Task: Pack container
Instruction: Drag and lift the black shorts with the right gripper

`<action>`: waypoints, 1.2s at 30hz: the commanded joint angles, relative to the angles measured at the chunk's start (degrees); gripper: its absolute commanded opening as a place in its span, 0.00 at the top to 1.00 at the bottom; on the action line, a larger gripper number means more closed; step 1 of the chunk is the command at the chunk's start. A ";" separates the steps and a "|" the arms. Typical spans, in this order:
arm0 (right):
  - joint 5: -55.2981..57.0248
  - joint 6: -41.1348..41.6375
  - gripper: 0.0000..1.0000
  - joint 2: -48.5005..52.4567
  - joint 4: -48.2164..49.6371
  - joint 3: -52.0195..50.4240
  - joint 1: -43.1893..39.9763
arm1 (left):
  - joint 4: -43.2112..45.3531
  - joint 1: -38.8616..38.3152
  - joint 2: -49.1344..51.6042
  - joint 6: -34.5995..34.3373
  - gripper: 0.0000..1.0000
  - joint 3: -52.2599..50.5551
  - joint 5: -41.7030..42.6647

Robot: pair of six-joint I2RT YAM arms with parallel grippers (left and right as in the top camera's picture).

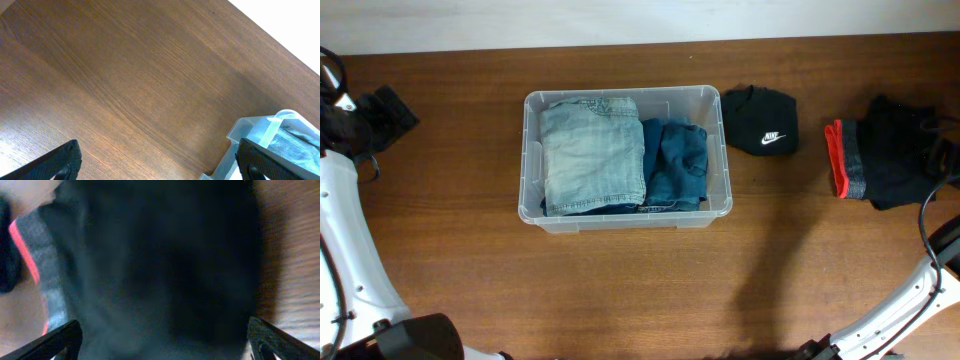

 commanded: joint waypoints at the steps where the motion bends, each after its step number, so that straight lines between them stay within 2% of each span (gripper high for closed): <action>1: 1.79 4.50 0.01 0.50 1.64 -0.02 -0.48 | -0.04 0.15 0.63 -0.35 0.01 -0.28 -0.35; 17: 1.29 4.46 0.01 4.20 2.91 -0.50 1.36 | -0.04 0.15 0.63 -0.35 0.01 -0.28 -0.35; 25: -3.10 2.93 0.01 6.03 2.71 -0.52 4.28 | -0.04 0.13 0.63 -0.35 0.01 -0.28 -0.35; 32: -2.73 2.25 0.01 6.54 2.40 -1.51 7.82 | -0.04 0.15 0.63 -0.35 0.01 -0.28 -0.35; 36: 2.75 2.34 0.01 7.26 2.97 -3.52 9.94 | -0.04 0.15 0.63 -0.35 0.01 -0.28 -0.35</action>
